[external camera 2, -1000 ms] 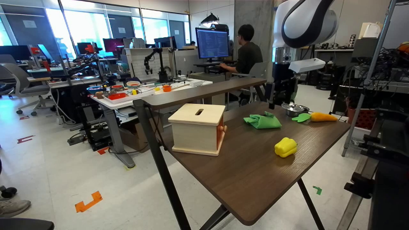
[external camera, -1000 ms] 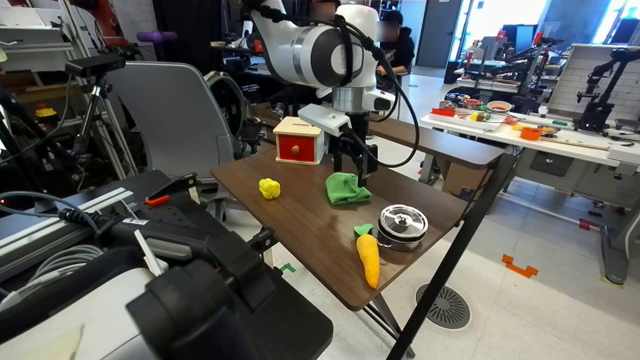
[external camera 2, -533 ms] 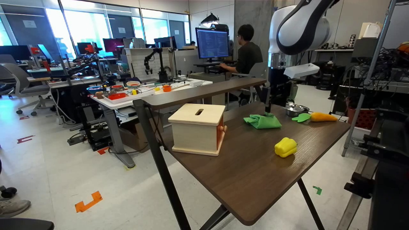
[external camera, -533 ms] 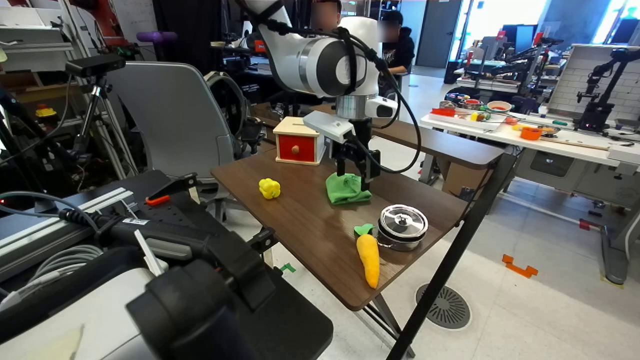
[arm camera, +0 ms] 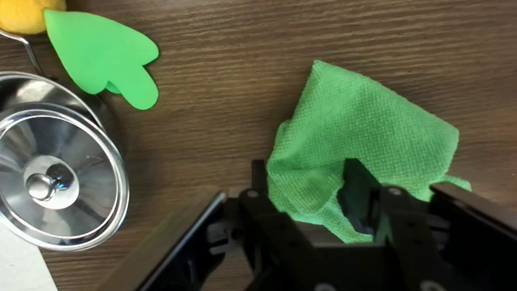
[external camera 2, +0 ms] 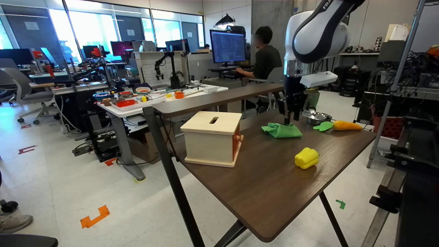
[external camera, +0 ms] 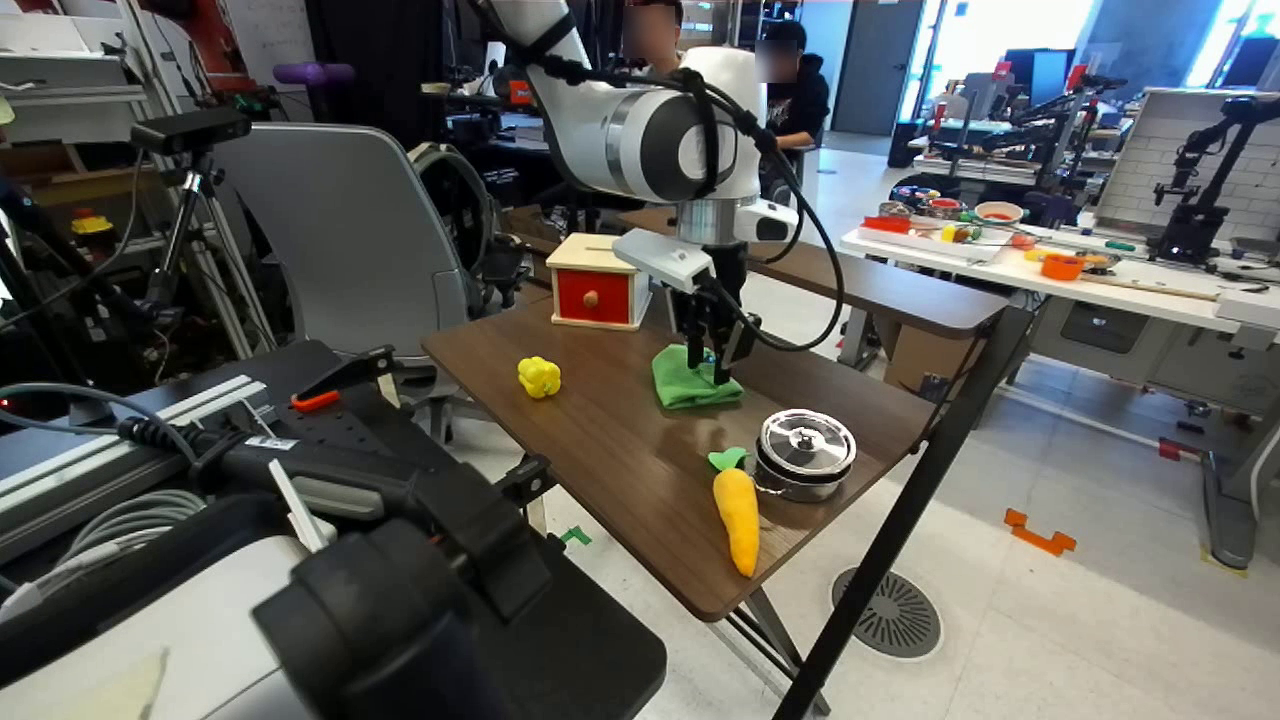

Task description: Unfold the towel on the counter

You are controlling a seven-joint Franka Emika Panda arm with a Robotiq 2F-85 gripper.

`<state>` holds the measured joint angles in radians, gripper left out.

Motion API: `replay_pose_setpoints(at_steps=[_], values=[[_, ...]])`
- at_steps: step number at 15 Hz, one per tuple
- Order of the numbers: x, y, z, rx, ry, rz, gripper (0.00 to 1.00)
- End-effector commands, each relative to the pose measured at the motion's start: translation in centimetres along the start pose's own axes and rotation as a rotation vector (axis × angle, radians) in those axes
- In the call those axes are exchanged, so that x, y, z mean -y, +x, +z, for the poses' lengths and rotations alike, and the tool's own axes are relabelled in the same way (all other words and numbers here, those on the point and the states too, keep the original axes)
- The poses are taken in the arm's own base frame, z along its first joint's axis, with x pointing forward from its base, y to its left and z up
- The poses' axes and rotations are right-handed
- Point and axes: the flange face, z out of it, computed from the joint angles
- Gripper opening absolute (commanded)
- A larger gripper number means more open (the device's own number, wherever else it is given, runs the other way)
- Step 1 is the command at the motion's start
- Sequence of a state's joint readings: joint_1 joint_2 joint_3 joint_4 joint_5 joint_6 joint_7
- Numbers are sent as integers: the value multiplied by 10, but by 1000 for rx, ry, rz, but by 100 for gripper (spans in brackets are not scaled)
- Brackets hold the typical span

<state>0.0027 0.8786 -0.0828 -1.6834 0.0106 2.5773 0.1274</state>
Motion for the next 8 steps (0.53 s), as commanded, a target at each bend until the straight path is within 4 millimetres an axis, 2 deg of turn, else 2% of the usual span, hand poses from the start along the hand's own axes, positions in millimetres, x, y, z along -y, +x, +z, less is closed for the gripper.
replay_pose_setpoints(at_steps=[1, 4, 8], values=[[2, 9, 6, 13, 12, 3, 22], [2, 11, 11, 17, 11, 2, 0], [-1, 12, 12, 15, 8, 7, 0]])
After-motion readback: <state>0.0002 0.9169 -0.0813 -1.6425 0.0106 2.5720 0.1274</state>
